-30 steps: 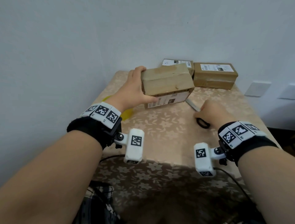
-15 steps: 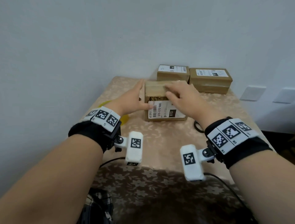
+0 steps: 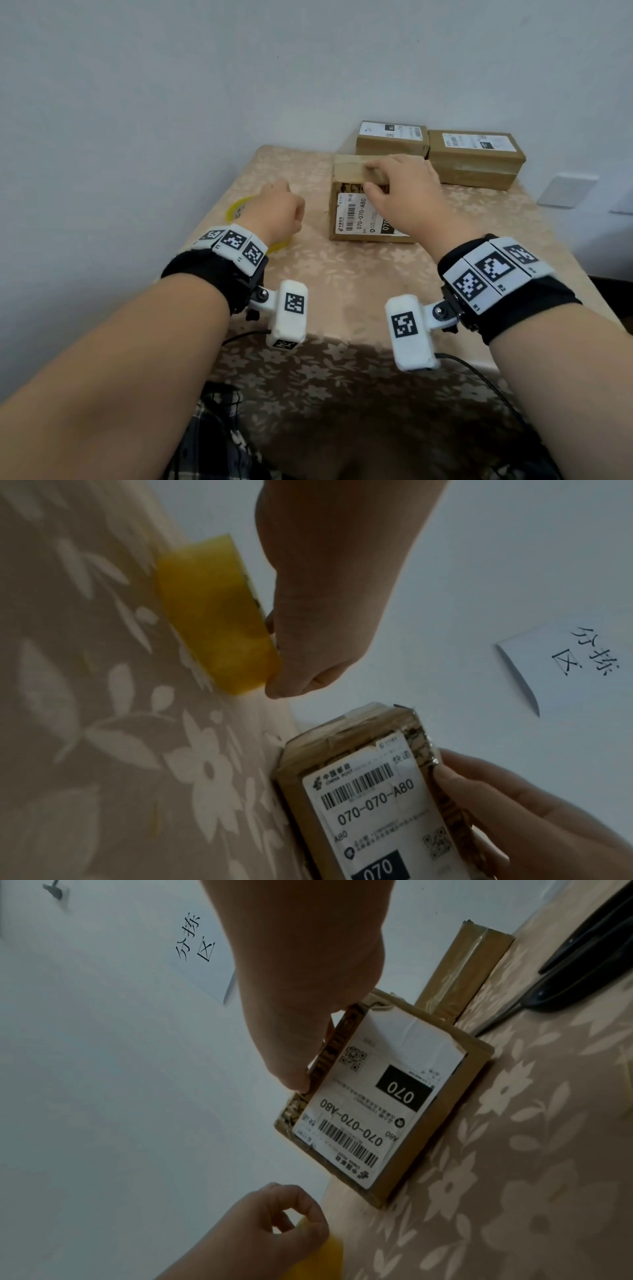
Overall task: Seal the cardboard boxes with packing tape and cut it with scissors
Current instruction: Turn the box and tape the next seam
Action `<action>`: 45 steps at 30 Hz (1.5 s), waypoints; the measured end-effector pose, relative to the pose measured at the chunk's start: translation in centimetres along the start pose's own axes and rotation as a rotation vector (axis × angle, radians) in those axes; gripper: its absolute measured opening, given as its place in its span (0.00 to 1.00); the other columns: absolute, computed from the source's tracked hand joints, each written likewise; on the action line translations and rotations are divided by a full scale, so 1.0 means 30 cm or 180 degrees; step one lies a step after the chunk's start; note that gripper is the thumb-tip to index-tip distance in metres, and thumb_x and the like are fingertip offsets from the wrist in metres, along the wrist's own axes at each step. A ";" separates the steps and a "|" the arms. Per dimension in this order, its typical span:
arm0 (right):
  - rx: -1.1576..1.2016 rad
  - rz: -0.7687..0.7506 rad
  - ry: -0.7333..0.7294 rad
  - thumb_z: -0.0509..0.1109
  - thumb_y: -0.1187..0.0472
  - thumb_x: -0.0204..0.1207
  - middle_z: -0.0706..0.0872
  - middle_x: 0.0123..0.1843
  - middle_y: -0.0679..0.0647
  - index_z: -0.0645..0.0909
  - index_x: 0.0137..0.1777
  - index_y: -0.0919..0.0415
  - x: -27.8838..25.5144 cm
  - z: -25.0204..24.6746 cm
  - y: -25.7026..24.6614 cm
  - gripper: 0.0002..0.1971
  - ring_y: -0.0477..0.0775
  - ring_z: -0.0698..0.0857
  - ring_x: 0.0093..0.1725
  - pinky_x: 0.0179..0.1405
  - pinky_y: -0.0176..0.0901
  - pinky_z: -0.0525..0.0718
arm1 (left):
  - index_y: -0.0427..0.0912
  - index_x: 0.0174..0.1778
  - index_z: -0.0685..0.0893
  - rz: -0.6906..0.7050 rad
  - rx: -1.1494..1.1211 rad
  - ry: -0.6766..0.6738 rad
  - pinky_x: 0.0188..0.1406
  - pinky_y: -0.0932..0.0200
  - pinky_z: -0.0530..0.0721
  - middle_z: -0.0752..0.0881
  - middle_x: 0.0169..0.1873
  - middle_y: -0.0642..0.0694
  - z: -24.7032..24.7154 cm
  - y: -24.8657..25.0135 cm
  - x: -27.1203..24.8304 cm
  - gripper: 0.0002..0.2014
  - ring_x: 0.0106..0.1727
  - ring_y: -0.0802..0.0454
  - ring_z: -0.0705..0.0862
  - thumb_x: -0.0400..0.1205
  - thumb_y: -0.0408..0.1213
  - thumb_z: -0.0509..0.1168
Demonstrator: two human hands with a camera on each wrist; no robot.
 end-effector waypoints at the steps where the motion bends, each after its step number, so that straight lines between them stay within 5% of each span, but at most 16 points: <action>1: 0.0014 0.0027 -0.0005 0.61 0.52 0.82 0.78 0.71 0.51 0.76 0.72 0.49 0.001 0.002 -0.001 0.19 0.56 0.69 0.74 0.81 0.58 0.54 | 0.43 0.47 0.83 0.0041 0.0060 0.0046 0.51 0.51 0.76 0.71 0.52 0.44 0.000 0.009 0.003 0.05 0.57 0.42 0.73 0.80 0.33 0.62; 7: -0.0003 0.0040 -0.0019 0.60 0.52 0.82 0.78 0.70 0.52 0.75 0.72 0.49 -0.002 -0.004 -0.001 0.19 0.57 0.70 0.74 0.80 0.57 0.55 | 0.35 0.63 0.75 -0.0135 0.0628 0.0082 0.57 0.47 0.76 0.71 0.63 0.37 0.000 0.008 0.021 0.18 0.64 0.39 0.70 0.80 0.41 0.63; 12: 0.0003 0.0017 -0.0063 0.61 0.52 0.81 0.77 0.71 0.51 0.75 0.73 0.48 -0.005 -0.003 0.003 0.20 0.57 0.69 0.75 0.80 0.59 0.55 | 0.38 0.58 0.81 -0.0002 0.0647 0.0242 0.52 0.48 0.78 0.73 0.57 0.39 0.006 0.016 0.014 0.13 0.60 0.40 0.72 0.81 0.38 0.60; 18: 0.0041 0.0015 -0.0097 0.62 0.52 0.81 0.76 0.72 0.50 0.74 0.73 0.48 -0.006 -0.004 0.007 0.20 0.56 0.69 0.75 0.80 0.60 0.55 | 0.33 0.49 0.81 0.0095 0.0640 0.0339 0.37 0.52 0.71 0.74 0.54 0.37 0.022 0.048 0.014 0.08 0.42 0.45 0.69 0.82 0.25 0.56; 24: 0.0090 0.0051 -0.0045 0.62 0.53 0.81 0.76 0.73 0.50 0.72 0.75 0.50 -0.008 -0.010 0.000 0.21 0.56 0.69 0.75 0.80 0.58 0.57 | 0.34 0.54 0.76 0.0196 0.0100 0.0597 0.47 0.49 0.76 0.76 0.56 0.36 -0.022 0.019 0.032 0.06 0.53 0.38 0.78 0.85 0.28 0.57; 26: 0.0096 0.0066 -0.0023 0.62 0.53 0.81 0.77 0.72 0.51 0.72 0.75 0.50 -0.010 -0.011 -0.006 0.21 0.56 0.69 0.75 0.79 0.58 0.58 | 0.35 0.59 0.74 0.0000 -0.0004 0.0357 0.51 0.47 0.79 0.74 0.59 0.38 -0.030 0.020 0.024 0.13 0.54 0.38 0.79 0.84 0.40 0.62; 28: 0.0055 0.0075 -0.0038 0.62 0.53 0.82 0.76 0.72 0.51 0.72 0.75 0.50 -0.012 -0.012 -0.014 0.22 0.57 0.69 0.75 0.79 0.57 0.58 | 0.38 0.66 0.70 -0.0287 0.0122 -0.0028 0.44 0.50 0.78 0.73 0.62 0.38 -0.023 0.024 -0.002 0.22 0.53 0.39 0.80 0.82 0.47 0.64; 31: 0.0053 0.0058 -0.0032 0.61 0.54 0.82 0.75 0.74 0.51 0.71 0.76 0.51 -0.016 -0.015 -0.028 0.22 0.57 0.68 0.75 0.78 0.54 0.57 | 0.37 0.67 0.68 -0.0231 0.0186 -0.0002 0.38 0.53 0.73 0.81 0.56 0.36 -0.008 0.036 -0.023 0.16 0.48 0.40 0.81 0.84 0.34 0.60; 34: 0.0143 -0.0084 0.0146 0.62 0.55 0.82 0.75 0.74 0.51 0.72 0.75 0.53 -0.012 -0.016 -0.038 0.21 0.55 0.69 0.75 0.76 0.49 0.58 | 0.38 0.72 0.66 -0.0269 -0.0807 0.0567 0.51 0.50 0.78 0.81 0.58 0.36 -0.058 0.035 -0.004 0.20 0.58 0.38 0.81 0.83 0.32 0.58; 36: 0.0337 -0.0144 0.0283 0.62 0.53 0.82 0.77 0.72 0.51 0.74 0.74 0.54 -0.004 -0.022 -0.049 0.20 0.53 0.70 0.74 0.73 0.44 0.60 | 0.37 0.77 0.63 -0.0196 -0.1689 0.1138 0.68 0.51 0.72 0.76 0.69 0.37 -0.119 0.039 0.014 0.25 0.70 0.41 0.75 0.84 0.33 0.60; 38: 0.0725 -0.0203 0.0316 0.63 0.51 0.83 0.77 0.72 0.52 0.74 0.74 0.57 0.001 -0.031 -0.069 0.21 0.52 0.70 0.74 0.73 0.42 0.61 | 0.37 0.79 0.60 0.0116 -0.2396 0.1592 0.74 0.49 0.69 0.74 0.73 0.38 -0.179 0.060 0.016 0.27 0.73 0.44 0.73 0.84 0.32 0.60; 41: 0.1320 -0.0479 0.0234 0.68 0.49 0.80 0.77 0.72 0.52 0.73 0.75 0.58 0.000 -0.040 -0.116 0.26 0.50 0.70 0.74 0.74 0.41 0.64 | 0.41 0.79 0.60 0.0508 -0.3427 0.1785 0.61 0.58 0.80 0.79 0.59 0.48 -0.243 0.123 -0.014 0.27 0.60 0.52 0.81 0.84 0.29 0.60; 45: 0.1740 -0.0562 0.0565 0.69 0.54 0.79 0.83 0.63 0.54 0.78 0.69 0.59 0.008 -0.065 -0.152 0.20 0.52 0.79 0.64 0.67 0.48 0.74 | 0.45 0.76 0.61 0.0967 -0.4294 0.1570 0.51 0.62 0.83 0.80 0.51 0.43 -0.263 0.192 -0.047 0.26 0.50 0.54 0.83 0.84 0.27 0.60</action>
Point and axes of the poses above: each hand's wrist, its own x-axis towards the middle knuckle, its own z-axis out of the palm, y = z × x, the point moved 2 cm from there along x, towards the middle knuckle
